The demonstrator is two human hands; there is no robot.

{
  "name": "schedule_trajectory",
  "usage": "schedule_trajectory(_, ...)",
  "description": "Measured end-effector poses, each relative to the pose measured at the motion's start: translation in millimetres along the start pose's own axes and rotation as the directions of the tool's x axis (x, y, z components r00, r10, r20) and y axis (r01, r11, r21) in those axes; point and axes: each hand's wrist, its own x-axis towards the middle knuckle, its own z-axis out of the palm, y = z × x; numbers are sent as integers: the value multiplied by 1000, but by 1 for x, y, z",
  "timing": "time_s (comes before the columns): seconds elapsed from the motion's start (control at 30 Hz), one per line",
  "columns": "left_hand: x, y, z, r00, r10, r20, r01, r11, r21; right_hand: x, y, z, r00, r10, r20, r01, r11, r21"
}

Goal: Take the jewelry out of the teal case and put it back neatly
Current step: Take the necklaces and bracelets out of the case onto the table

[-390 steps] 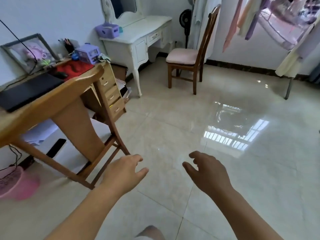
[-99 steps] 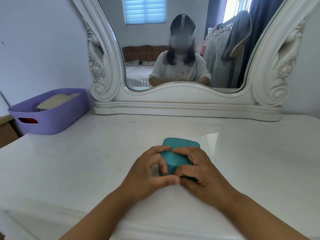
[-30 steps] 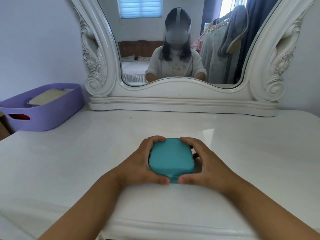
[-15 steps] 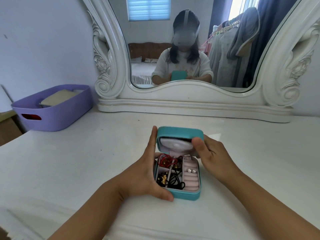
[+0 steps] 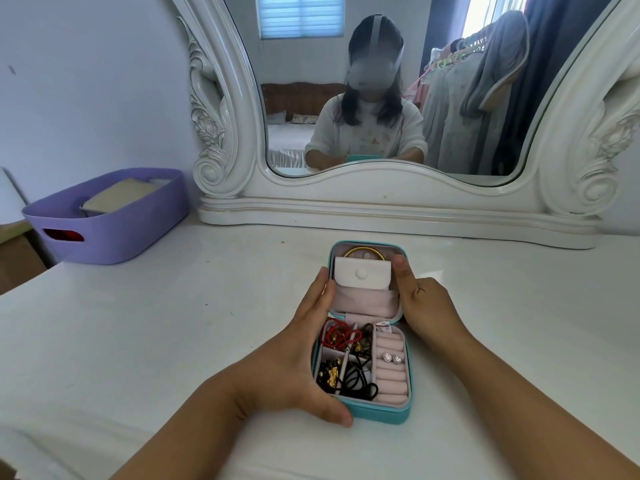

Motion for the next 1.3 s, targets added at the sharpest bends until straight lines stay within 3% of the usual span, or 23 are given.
schedule_trajectory(0.3, -1, -2, -1, 999, -25, 33, 24, 999, 33, 7, -6, 4, 994, 111, -18, -112, 972, -207)
schedule_trajectory(0.4, -5, -5, -2, 999, -29, 20, 28, 999, 36, 0, -10, 7, 995, 91, -34, -96, 978, -183)
schedule_trajectory(0.5, -10, -7, -5, 1000, -29, -4, 29, 999, 41, -12, -10, 7, 995, -31, -100, 20, 994, -110)
schedule_trajectory(0.6, -13, -10, -6, 999, -32, -25, 33, 999, 11, -24, -16, 2, 921, -314, -231, 315, 948, -33)
schedule_trajectory(0.67, -14, -10, -6, 998, -50, -34, 48, 996, -74, -31, -25, 4, 873, -479, -93, 477, 878, -40)
schedule_trajectory(0.73, -16, -10, -7, 997, -74, -37, 67, 986, -151, -41, -33, 13, 837, -533, 122, 538, 843, -15)
schedule_trajectory(0.8, -16, -11, -7, 997, -70, -43, 63, 987, -150, -47, -36, 23, 800, -548, 242, 573, 818, -41)
schedule_trajectory(0.9, -16, -11, -8, 997, -27, -67, 13, 981, -194, -48, -40, 31, 774, -562, 290, 617, 772, -151)
schedule_trajectory(1.07, -16, -11, -8, 983, -32, -180, -17, 965, -262, -45, -50, 36, 786, -501, 362, 581, 799, -156)
schedule_trajectory(1.3, -16, -18, -10, 980, -15, -197, -27, 978, -207, -44, -51, 44, 823, -495, 278, 552, 813, -187)
